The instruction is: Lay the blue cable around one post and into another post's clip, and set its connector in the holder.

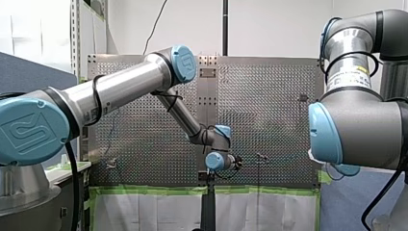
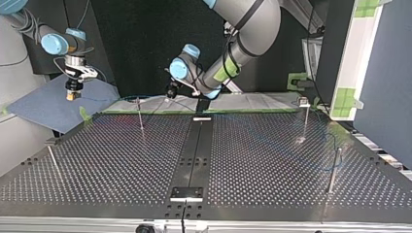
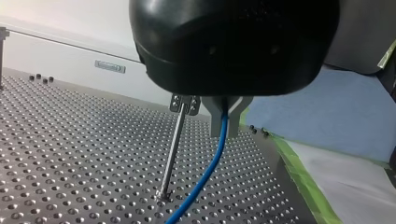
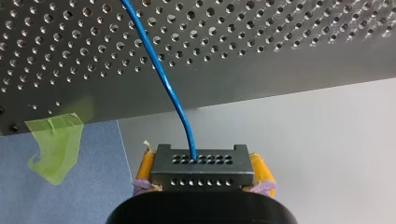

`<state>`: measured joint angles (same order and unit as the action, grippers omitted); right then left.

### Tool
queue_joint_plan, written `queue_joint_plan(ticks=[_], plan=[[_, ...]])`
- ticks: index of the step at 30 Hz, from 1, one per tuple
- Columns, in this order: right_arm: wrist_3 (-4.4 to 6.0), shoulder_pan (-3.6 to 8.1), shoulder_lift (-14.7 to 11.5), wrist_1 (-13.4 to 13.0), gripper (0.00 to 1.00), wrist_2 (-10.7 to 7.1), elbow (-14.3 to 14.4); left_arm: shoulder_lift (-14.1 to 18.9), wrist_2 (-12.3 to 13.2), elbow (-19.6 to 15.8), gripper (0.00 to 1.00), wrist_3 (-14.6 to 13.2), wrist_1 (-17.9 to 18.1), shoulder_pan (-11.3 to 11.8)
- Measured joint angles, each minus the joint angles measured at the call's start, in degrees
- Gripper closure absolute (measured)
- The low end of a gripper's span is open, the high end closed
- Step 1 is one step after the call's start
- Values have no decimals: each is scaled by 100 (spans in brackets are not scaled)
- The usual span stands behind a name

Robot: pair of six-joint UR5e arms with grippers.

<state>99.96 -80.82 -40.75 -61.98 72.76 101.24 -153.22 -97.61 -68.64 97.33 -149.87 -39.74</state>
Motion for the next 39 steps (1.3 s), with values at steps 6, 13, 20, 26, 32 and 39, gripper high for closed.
queue_joint_plan(ticks=[6, 13, 20, 26, 32, 39], plan=[[7, 0, 0, 16, 100, -6, -28, -6, 33, 8, 99, 41, 16, 64], [8, -1, 0, 21, 100, -8, -34, -10, 83, 11, 99, 48, 18, 108], [8, -6, 0, 21, 100, -7, -37, -66, 112, 23, 99, 30, -19, 107], [10, -9, 0, 32, 100, -14, -48, -85, 129, 46, 99, 34, -17, 124], [17, -16, 1, 18, 100, -10, -53, -172, 145, 113, 99, 37, -57, 150], [36, -16, 2, 15, 100, -8, -56, -240, 157, 208, 99, 40, -87, 165]])
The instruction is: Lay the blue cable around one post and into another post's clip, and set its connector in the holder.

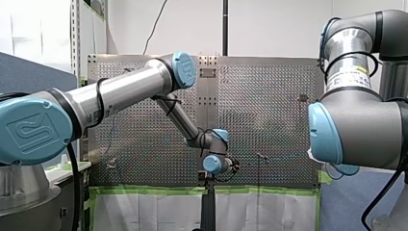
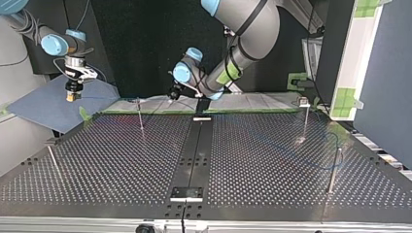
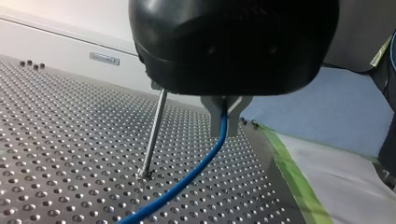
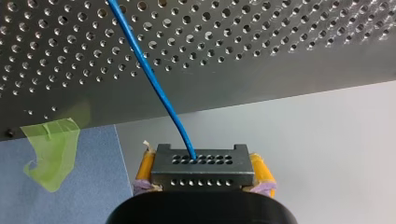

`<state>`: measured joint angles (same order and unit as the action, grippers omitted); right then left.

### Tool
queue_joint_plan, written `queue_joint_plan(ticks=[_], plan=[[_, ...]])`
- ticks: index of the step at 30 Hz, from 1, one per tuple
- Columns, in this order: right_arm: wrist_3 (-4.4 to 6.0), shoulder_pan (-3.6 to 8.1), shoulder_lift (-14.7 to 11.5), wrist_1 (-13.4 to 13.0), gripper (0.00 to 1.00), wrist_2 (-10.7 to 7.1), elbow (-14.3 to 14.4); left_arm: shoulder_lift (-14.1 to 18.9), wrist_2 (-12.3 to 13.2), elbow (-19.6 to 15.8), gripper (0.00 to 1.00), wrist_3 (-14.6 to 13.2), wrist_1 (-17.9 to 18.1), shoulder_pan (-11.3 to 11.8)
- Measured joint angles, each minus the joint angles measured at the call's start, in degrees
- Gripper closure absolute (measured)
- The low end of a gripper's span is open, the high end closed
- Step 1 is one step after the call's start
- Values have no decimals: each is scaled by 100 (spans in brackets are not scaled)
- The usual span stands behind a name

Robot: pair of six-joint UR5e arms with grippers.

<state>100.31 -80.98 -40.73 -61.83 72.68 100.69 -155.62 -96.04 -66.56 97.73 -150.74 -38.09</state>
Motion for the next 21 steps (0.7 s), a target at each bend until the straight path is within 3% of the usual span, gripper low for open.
queue_joint_plan(ticks=[18, 19, 20, 21], plan=[[91, -63, 20, -6, 100, -3, -104, -1, 8, 196, 96, -18, -85, 80], [92, -69, 21, -3, 100, -5, -109, 0, 9, 214, 88, -33, -104, 80], [91, -74, 22, -1, 100, -6, -111, 0, 9, 228, 88, -47, -122, 80], [87, -79, 23, 4, 100, -8, -114, 1, 8, 240, 78, -62, -144, 79]])
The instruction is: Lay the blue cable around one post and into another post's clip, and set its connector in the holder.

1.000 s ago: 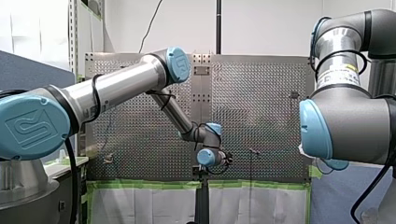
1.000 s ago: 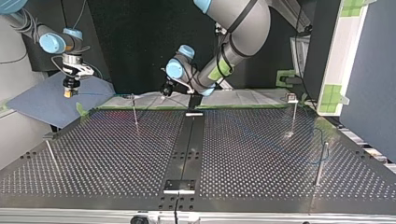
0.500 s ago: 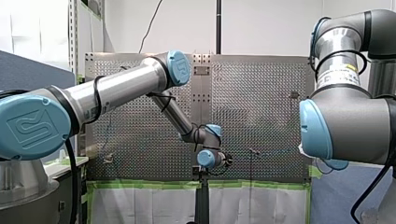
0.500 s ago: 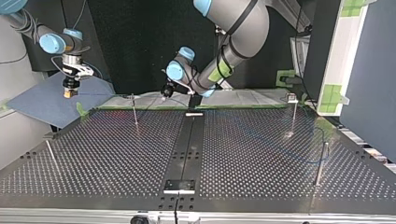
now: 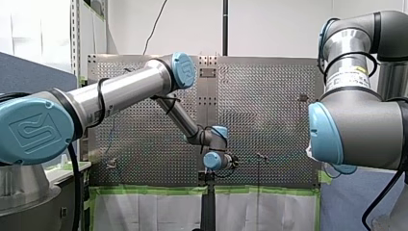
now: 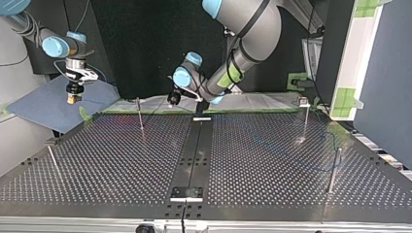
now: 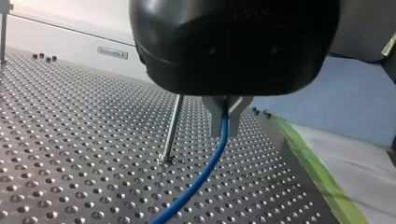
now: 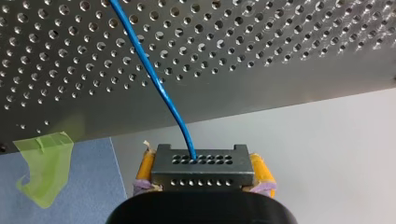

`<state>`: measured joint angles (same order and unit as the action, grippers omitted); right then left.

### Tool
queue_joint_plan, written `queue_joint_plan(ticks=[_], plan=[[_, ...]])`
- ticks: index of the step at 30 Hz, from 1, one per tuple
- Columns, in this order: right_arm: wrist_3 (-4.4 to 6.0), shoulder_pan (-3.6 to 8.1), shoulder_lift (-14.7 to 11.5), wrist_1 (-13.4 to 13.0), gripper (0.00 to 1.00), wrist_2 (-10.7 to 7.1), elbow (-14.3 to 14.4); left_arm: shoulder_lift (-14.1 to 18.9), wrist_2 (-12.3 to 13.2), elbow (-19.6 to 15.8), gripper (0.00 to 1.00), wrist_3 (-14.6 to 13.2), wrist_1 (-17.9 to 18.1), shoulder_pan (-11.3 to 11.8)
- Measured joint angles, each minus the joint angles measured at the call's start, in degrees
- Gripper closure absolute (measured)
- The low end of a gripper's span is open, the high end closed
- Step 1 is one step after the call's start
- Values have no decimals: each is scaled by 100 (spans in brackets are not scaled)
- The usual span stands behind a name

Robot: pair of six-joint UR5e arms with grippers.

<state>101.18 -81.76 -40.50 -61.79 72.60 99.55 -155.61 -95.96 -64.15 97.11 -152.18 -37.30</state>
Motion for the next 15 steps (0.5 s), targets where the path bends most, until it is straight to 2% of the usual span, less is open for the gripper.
queue_joint_plan(ticks=[1, 2, 4, 5, 6, 12, 15], plan=[[-5, 0, 1, 7, 100, -2, -2, 1, -3, 6, 68, -10, -18, 0], [-10, 0, 3, 15, 100, -3, -4, 1, -9, 10, 68, -21, -37, 0], [-23, 0, 7, 35, 100, -6, -6, 3, -46, 14, 28, -63, -88, 0], [-30, -1, 8, 41, 100, -7, -7, 3, -71, 15, 28, -89, -110, -2], [-38, -2, 8, 48, 100, -7, -7, 8, -101, 16, 0, -128, -139, -6], [-51, -3, 9, 59, 100, -8, -7, 29, -240, 71, 0, -388, -250, -42], [-54, -16, 10, 50, 100, -22, -4, 67, -213, 109, 0, -529, -357, -82]])
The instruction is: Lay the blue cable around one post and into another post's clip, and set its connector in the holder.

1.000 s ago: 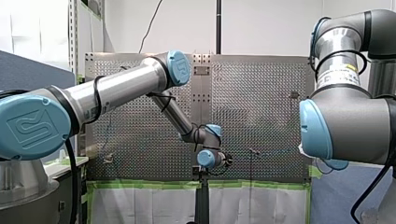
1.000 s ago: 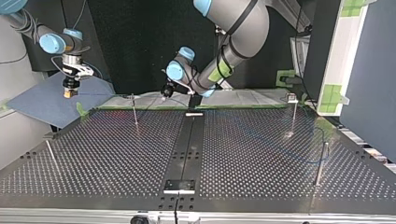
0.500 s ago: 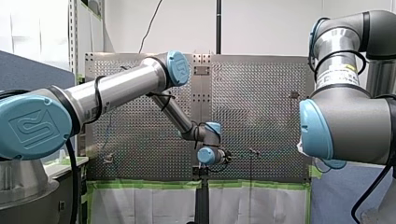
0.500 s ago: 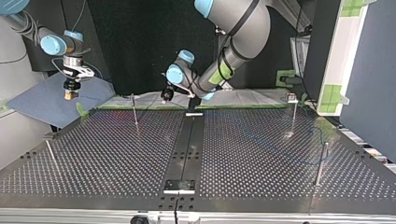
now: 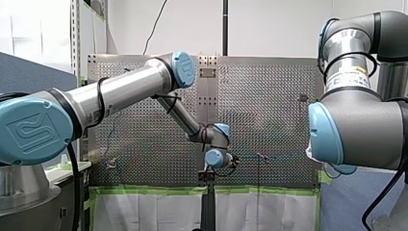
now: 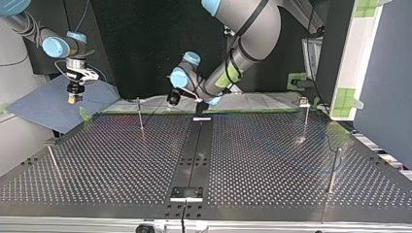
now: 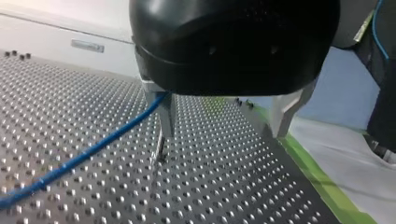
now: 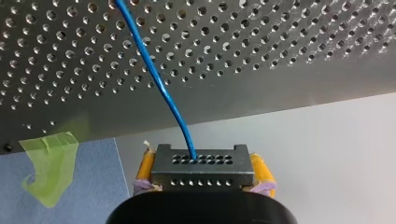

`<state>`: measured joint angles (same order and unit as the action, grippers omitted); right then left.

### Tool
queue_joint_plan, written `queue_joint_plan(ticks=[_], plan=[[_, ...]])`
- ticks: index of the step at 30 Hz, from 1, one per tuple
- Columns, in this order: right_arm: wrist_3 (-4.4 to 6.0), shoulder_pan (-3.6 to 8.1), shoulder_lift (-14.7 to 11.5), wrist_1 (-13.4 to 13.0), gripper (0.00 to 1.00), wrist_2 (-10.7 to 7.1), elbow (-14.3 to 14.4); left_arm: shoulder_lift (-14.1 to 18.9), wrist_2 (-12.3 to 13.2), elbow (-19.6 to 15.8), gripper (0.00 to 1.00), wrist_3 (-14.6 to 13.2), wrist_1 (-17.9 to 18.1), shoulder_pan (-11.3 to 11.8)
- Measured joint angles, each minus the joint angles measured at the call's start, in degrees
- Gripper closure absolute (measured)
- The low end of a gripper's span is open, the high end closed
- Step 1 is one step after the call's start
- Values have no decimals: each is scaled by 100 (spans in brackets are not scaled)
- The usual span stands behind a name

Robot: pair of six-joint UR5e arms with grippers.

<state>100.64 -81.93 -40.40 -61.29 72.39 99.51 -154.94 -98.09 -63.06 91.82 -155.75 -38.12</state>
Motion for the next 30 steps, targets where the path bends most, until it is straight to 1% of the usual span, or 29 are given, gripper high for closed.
queue_joint_plan(ticks=[5, 8, 12, 19, 21, 24, 30], plan=[[-4, -36, 0, -9, 100, -102, 0, 129, 169, 9, 0, -212, -201, -88], [-2, -62, 3, -11, 100, -231, 0, 179, 284, 0, 0, -334, -345, -153], [0, -88, 6, 2, 100, -333, 0, 262, 345, -124, 0, -506, -514, -227], [-2, -126, 10, 36, 100, -367, -1, 506, 408, -454, 0, -571, -359, -268], [-3, -142, 12, 53, 100, -378, 1, 550, 460, -558, 0, -575, -325, -288], [-5, -159, 16, 75, 100, -412, 1, 576, 530, -692, 0, -574, -295, -338], [9, -181, 22, 84, 100, -485, 0, 586, 578, -920, 0, -565, -284, -462]])
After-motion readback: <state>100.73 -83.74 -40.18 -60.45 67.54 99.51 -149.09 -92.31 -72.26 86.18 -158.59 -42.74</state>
